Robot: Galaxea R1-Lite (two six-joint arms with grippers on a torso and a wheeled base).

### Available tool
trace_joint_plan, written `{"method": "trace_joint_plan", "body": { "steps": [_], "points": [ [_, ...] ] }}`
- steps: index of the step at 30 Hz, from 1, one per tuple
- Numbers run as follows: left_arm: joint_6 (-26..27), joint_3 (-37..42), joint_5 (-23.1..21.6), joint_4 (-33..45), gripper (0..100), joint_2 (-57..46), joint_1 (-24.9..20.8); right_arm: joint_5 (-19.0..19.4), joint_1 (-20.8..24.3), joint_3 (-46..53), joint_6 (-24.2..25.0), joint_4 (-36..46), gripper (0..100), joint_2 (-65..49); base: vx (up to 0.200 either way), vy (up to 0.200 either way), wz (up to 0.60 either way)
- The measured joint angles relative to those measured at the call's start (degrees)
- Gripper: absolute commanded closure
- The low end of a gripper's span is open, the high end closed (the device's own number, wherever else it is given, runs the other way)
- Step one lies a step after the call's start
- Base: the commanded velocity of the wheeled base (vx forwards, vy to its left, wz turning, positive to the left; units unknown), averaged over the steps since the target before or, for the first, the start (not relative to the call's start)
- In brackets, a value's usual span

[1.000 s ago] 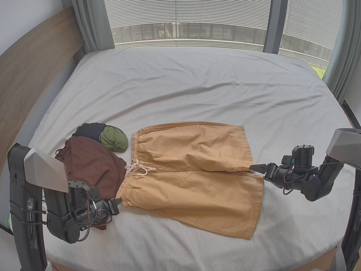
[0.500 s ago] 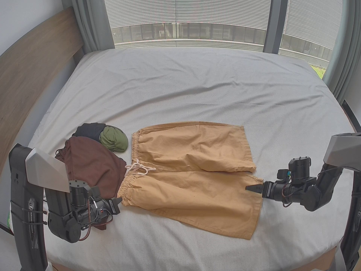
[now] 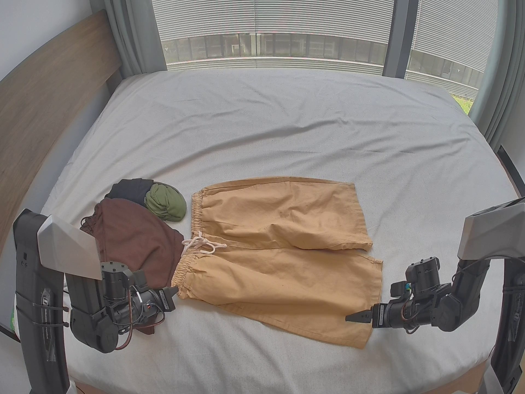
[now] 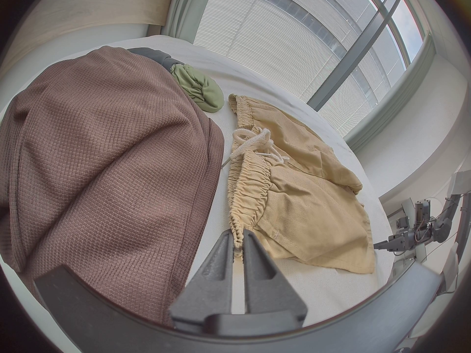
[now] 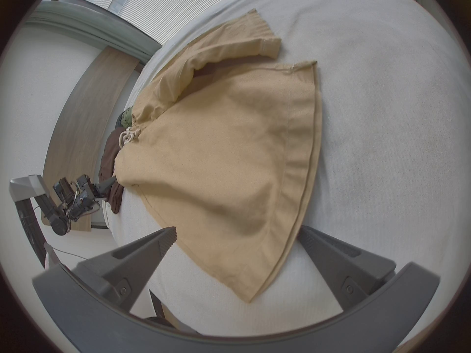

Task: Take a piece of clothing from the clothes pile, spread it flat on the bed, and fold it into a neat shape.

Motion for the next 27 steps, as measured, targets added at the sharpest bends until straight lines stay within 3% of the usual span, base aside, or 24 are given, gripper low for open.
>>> {"method": "trace_joint_plan", "body": {
  "steps": [22, 23, 27],
  "points": [
    [-0.02, -0.18, 0.01, 0.00, 100, 0.04, 0.00, 0.04, 4.00, 3.83, 0.20, 0.33, 0, -0.05, 0.000, 0.000, 0.00],
    [-0.02, -0.24, 0.04, 0.00, 100, 0.04, 0.00, 0.06, 4.00, 3.83, 0.26, 0.33, 100, -0.05, 0.000, 0.000, 0.00],
    [-0.02, -0.38, 0.06, 0.00, 100, 0.09, 0.00, 0.04, 4.05, 3.83, 0.26, 0.49, 100, -0.02, 0.000, 0.000, 0.00]
  ]
}}
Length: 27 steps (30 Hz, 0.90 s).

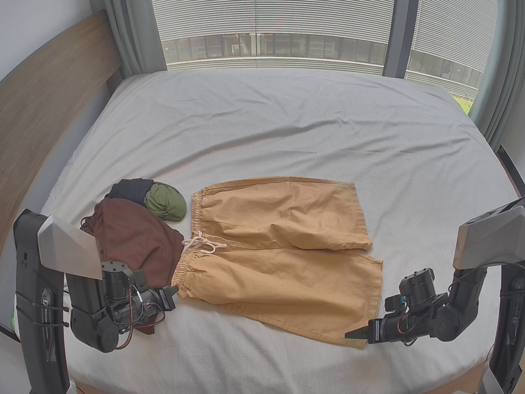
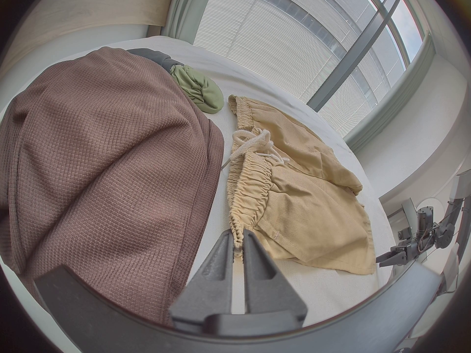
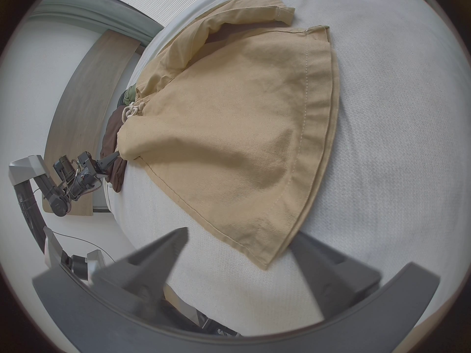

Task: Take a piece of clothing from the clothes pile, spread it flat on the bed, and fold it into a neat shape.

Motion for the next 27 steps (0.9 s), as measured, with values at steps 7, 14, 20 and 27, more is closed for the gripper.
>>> {"method": "trace_joint_plan", "body": {
  "steps": [7, 14, 20, 27],
  "points": [
    [-0.05, -0.06, 0.00, 0.00, 100, 0.05, 0.01, 0.02, 0.00, 0.22, 0.00, 0.13, 100, -0.17, 0.000, 0.000, 0.00],
    [-1.34, 0.05, -0.09, 0.02, 100, -0.44, 0.06, 0.00, -0.55, 2.18, -0.02, 0.04, 100, -1.27, 0.000, 0.000, 0.00],
    [-5.83, 1.10, -0.88, 0.33, 100, -4.06, -0.02, 0.05, -3.39, 5.21, -0.39, 0.06, 100, -4.06, 0.000, 0.000, 0.00],
    [-6.35, 4.60, -1.45, 0.66, 100, -7.58, -0.20, 0.13, -6.60, 8.69, -2.44, -0.29, 100, -6.45, 0.000, 0.000, 0.00]
  ]
}}
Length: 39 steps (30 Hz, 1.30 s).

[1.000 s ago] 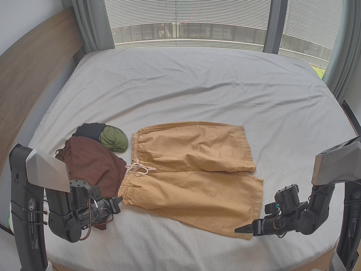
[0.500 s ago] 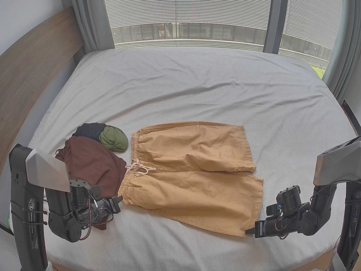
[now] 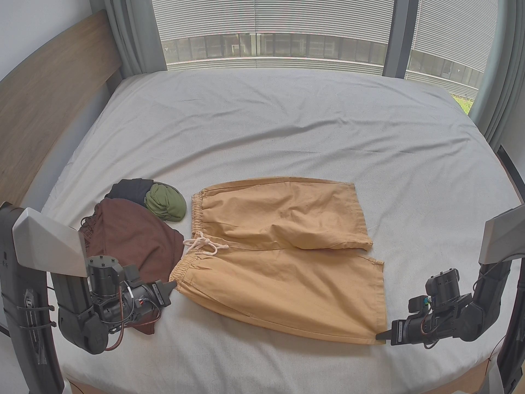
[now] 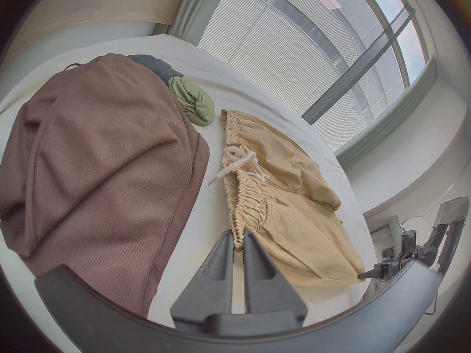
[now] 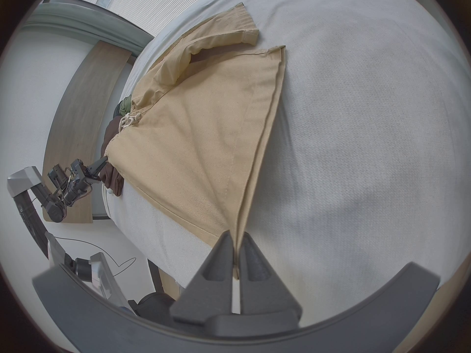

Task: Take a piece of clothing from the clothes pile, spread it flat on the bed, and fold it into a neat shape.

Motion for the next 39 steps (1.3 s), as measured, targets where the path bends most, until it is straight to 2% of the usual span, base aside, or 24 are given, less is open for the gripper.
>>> {"method": "trace_joint_plan", "body": {
  "steps": [11, 25, 28, 39],
  "points": [
    [3.23, 9.96, -0.02, -0.38, 100, -1.71, -0.24, -0.09, -0.82, 2.11, -1.45, -0.28, 100, -0.63, 0.000, 0.000, 0.00],
    [4.36, 11.36, 0.02, -0.52, 100, 1.07, -0.24, -0.17, -0.82, 3.38, -1.69, -1.12, 100, -0.52, 0.000, 0.000, 0.00],
    [4.39, 11.78, -0.06, -0.52, 100, 1.24, -0.43, -0.13, -0.88, 3.69, -2.99, -1.13, 100, -0.66, 0.000, 0.000, 0.00],
    [6.83, 13.73, -2.88, -0.49, 100, 1.24, -0.07, -0.09, -1.10, 4.96, -3.83, -1.07, 100, -2.89, 0.000, 0.000, 0.00]
  ]
}}
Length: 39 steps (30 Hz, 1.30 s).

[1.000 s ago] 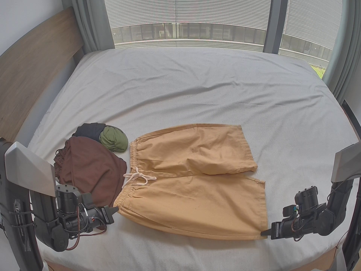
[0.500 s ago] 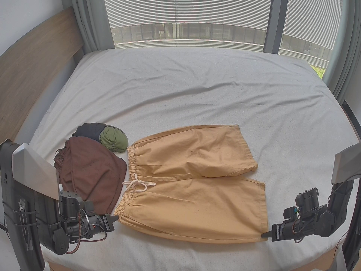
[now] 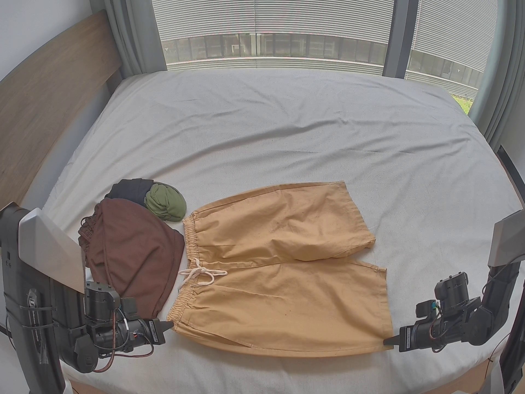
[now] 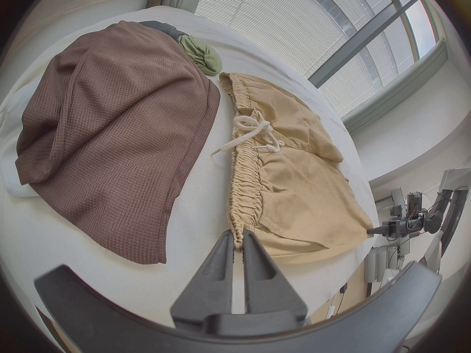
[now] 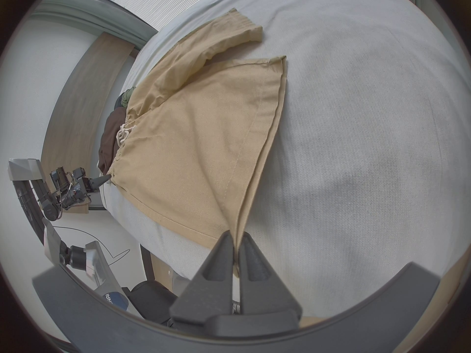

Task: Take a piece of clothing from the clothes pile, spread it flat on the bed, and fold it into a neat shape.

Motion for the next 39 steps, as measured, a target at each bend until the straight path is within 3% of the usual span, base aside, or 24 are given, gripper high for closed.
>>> {"method": "trace_joint_plan", "body": {
  "steps": [8, 22, 39],
  "points": [
    [-0.44, -0.62, -0.57, -0.01, 100, -1.52, -0.02, 0.15, -0.71, -1.19, 0.55, 0.00, 100, -4.11, 0.000, 0.000, 0.00],
    [-7.31, -6.06, -0.55, 0.07, 100, -9.65, -1.08, 0.39, -1.21, -4.52, 3.72, 0.13, 100, -11.91, 0.000, 0.000, 0.00],
    [-11.36, -11.46, 0.02, 0.07, 100, -10.89, -1.74, 0.20, -2.01, -13.24, 8.16, 0.68, 100, -13.68, 0.000, 0.000, 0.00]
  ]
}}
